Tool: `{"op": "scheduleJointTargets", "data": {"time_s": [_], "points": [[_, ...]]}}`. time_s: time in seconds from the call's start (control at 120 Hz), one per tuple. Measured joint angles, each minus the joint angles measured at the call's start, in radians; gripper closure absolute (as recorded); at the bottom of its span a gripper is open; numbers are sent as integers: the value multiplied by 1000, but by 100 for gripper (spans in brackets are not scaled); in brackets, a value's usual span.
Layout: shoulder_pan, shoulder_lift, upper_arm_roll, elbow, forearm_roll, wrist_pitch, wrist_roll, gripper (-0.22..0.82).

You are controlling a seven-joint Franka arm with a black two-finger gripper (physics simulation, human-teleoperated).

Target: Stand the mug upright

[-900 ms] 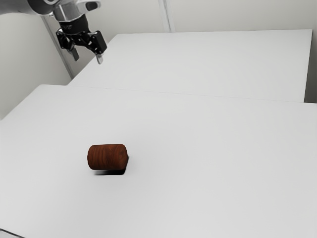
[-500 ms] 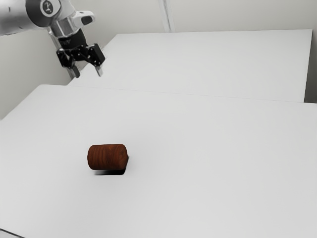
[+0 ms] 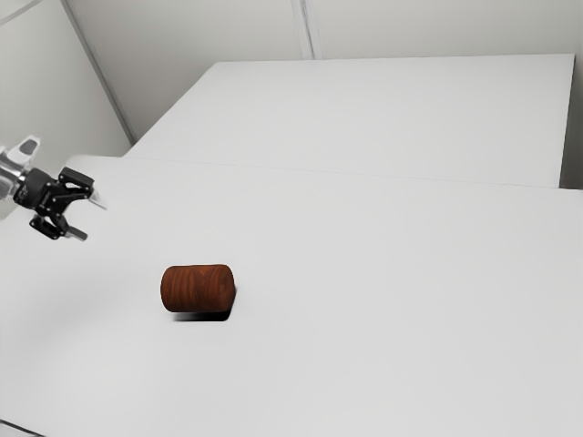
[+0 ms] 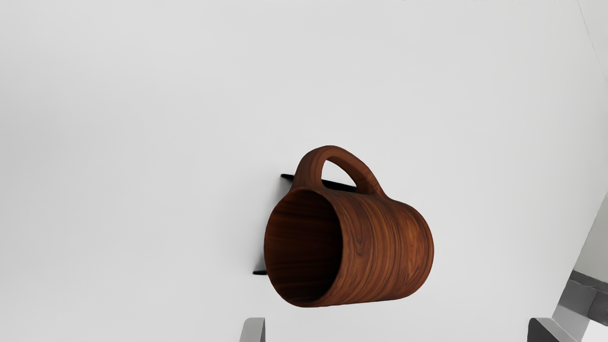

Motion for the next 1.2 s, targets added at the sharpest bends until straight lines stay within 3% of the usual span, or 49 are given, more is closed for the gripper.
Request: {"op": "scheduleJointTargets", "data": {"time_s": [0.258, 0.608, 0.9, 1.2], "points": [[-109, 40, 37, -192, -292, 49, 290, 0], [-88, 133, 57, -300, -494, 53, 605, 0], [-89, 160, 51, -357, -585, -6, 750, 0], [-90, 153, -8, -429, -678, -30, 805, 0]]}}
